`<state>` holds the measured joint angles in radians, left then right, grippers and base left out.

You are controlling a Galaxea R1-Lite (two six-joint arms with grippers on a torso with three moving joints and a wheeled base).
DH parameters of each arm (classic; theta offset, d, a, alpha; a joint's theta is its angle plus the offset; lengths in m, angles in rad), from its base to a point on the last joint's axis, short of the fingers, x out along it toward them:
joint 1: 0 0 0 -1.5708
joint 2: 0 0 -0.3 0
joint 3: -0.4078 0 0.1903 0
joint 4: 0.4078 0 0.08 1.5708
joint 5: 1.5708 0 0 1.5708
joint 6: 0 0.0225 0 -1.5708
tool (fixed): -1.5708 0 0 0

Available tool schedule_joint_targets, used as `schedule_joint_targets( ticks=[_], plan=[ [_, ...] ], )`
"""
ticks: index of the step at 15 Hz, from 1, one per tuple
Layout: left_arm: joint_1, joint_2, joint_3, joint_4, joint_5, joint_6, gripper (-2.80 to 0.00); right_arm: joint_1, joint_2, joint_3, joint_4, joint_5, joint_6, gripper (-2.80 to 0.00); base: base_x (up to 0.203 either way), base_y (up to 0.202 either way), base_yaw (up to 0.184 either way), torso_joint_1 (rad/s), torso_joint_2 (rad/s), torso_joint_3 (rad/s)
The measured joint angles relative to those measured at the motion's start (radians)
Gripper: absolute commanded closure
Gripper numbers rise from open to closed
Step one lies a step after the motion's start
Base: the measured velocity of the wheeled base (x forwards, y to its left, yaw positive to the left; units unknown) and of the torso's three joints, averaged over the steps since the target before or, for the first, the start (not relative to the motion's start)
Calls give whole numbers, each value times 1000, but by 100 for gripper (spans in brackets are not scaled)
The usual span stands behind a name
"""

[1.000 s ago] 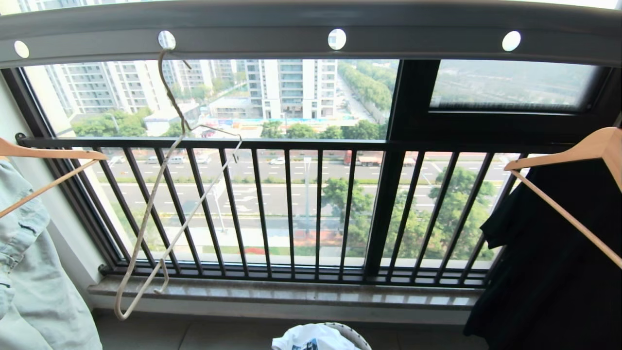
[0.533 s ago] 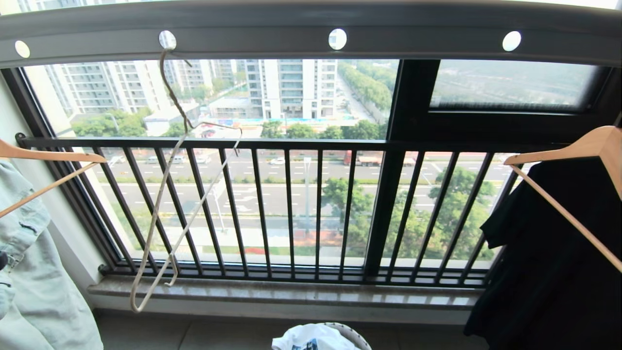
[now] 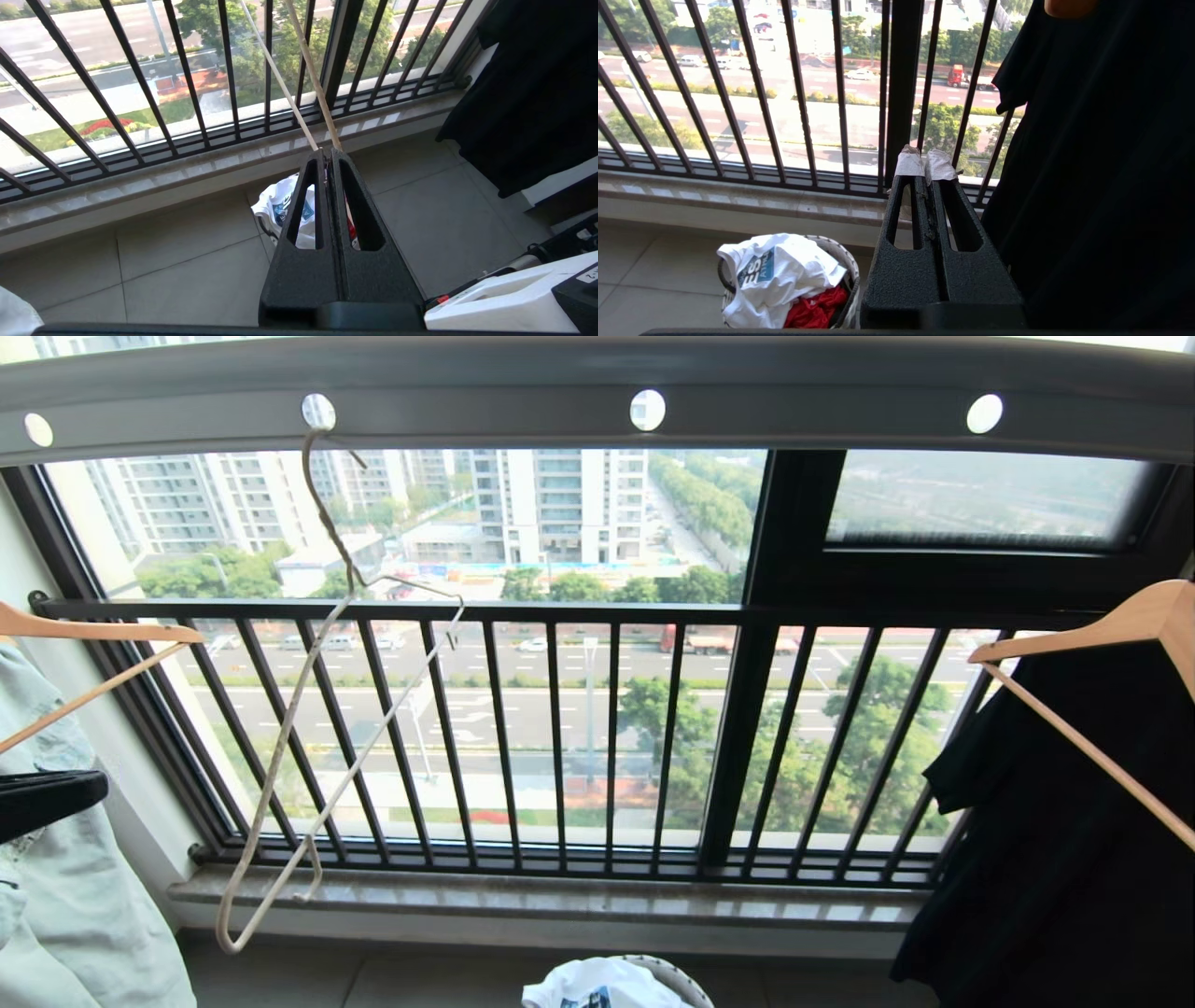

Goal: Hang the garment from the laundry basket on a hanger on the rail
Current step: Pick up the clothes rack on the clothesline

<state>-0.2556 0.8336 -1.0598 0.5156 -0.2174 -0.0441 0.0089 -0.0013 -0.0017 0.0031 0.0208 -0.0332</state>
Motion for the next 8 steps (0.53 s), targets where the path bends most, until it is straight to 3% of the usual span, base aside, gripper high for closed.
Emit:
schedule_joint_targets(
  ticks=[2,4,5,8],
  plan=[
    [-9,-5,-70,121,33,-6,0,0,0,0,0,0,0,0,0,0,0,0,0,0],
    [-11,2,-97,130,79,-7,0,0,0,0,0,0,0,0,0,0,0,0,0,0],
    [-11,10,-106,129,83,-14,-280,0,0,0,0,0,0,0,0,0,0,0,0,0],
    [-11,45,-131,124,83,-19,-280,0,0,0,0,0,0,0,0,0,0,0,0,0]
  ],
)
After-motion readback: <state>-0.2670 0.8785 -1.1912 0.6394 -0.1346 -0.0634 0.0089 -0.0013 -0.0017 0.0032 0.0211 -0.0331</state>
